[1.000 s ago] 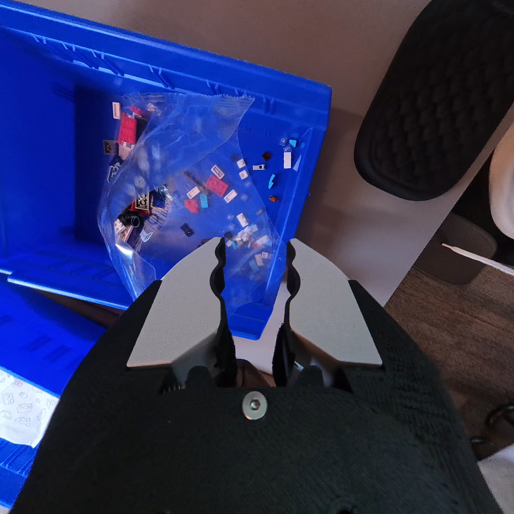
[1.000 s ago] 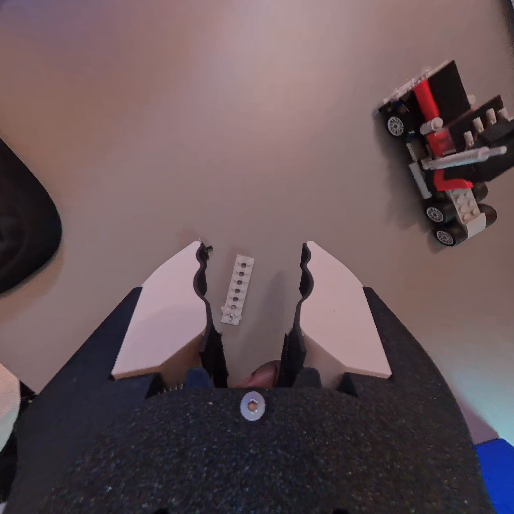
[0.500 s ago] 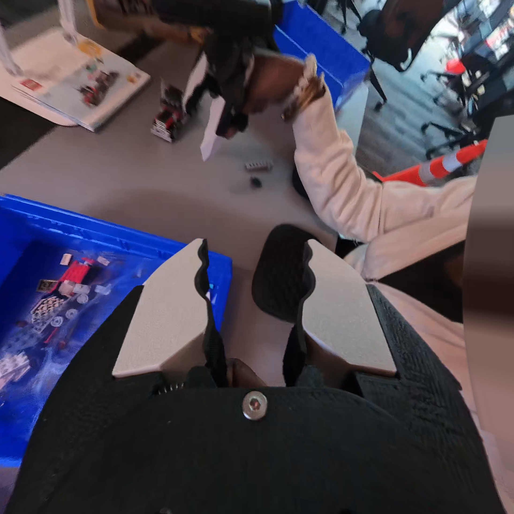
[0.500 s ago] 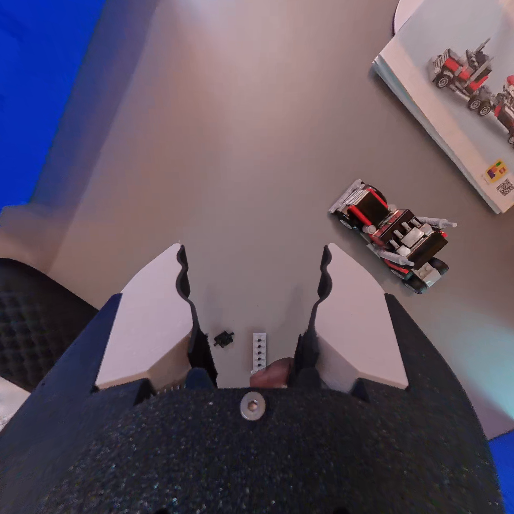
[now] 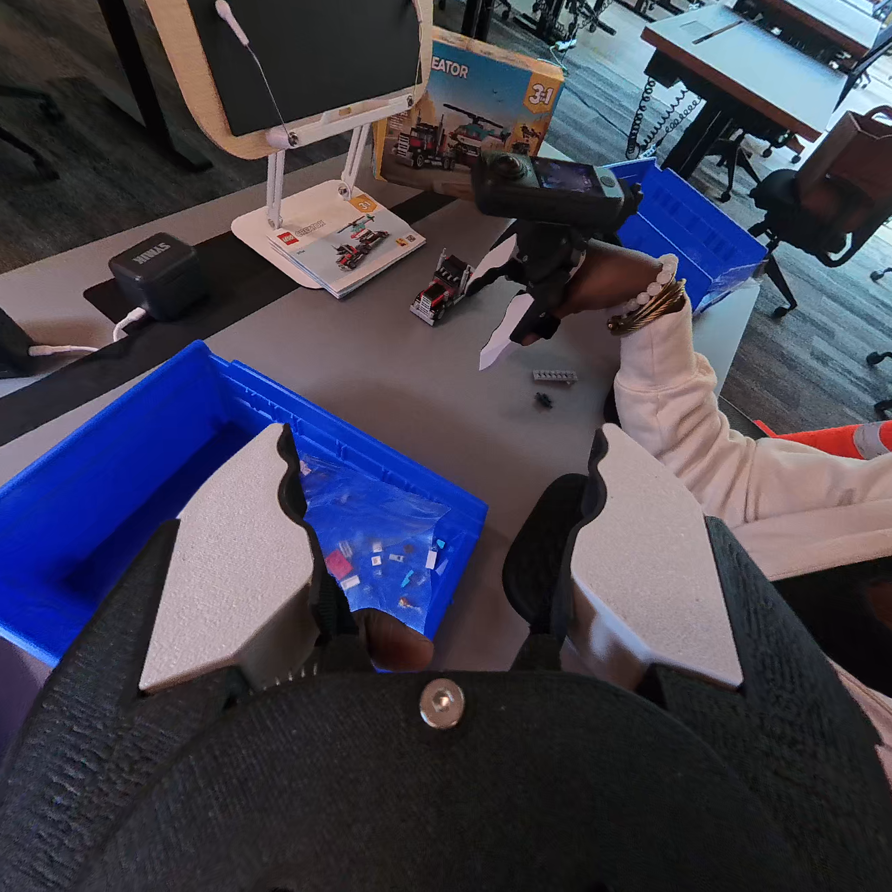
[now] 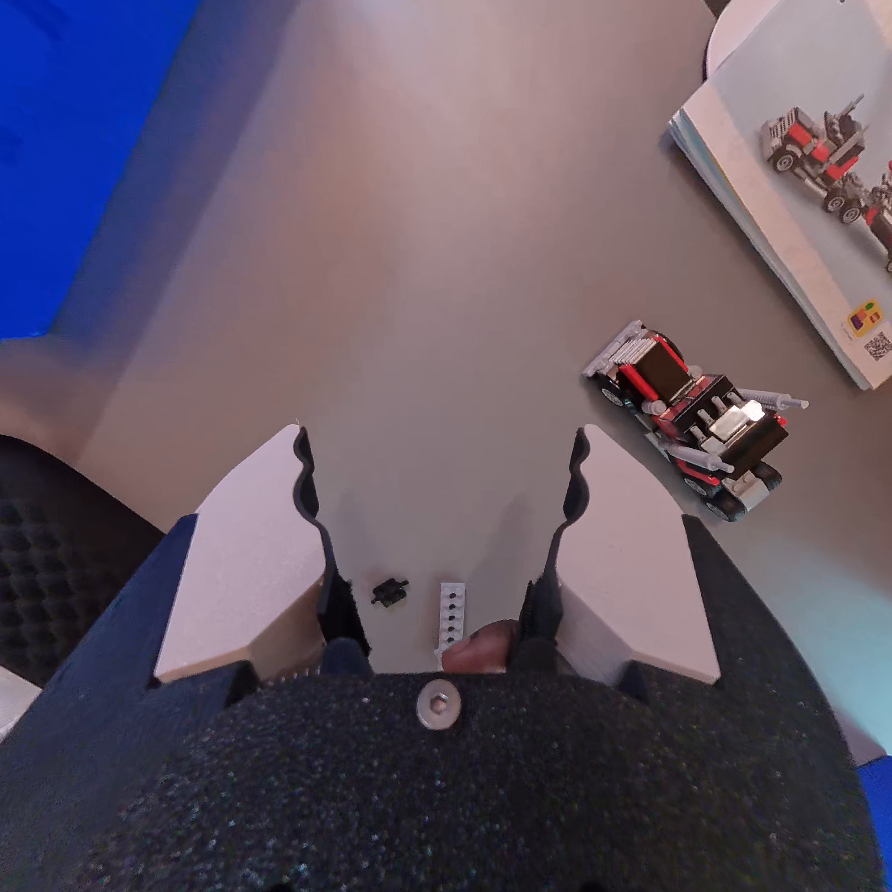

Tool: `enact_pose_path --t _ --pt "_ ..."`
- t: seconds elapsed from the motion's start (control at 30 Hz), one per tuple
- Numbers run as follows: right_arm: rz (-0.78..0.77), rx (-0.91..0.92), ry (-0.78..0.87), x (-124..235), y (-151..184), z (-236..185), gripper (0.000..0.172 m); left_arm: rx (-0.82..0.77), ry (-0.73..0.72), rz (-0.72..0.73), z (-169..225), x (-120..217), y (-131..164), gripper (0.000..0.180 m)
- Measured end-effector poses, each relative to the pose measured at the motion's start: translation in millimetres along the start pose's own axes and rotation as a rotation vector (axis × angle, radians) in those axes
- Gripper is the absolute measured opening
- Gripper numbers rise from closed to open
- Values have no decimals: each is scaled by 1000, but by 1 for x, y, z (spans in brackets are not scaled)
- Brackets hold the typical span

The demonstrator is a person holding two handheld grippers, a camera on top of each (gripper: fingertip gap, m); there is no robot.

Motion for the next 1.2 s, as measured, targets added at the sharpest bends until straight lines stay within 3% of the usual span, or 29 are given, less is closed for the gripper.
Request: enact_pose_path --t 0.3,0.5,0.8,1.03,1.2 --pt "15 48 4 2 -10 -19 102 12 22 52 13 16 6 114" --pt "-17 56 31 -1 -9 -23 102 131 44 82 6 24 18 113" --pt "-29 39 71 6 -3 -19 101 268 40 11 -10 18 42 113" --pt "-37 59 46 9 1 -20 100 255 31 -47 1 11 44 113" --pt "-56 231 -75 28 -1 -22 99 168 -38 -88 15 8 37 113"
Point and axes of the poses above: each gripper's, where its closed fingertips meet, x back along the fingers, y out of its underside, z = x × y across the jaws, the point moved 5 cm from there along x, back along the fingers, and after that the axes turned 8 degrees about -x, right-handed, at the moved point
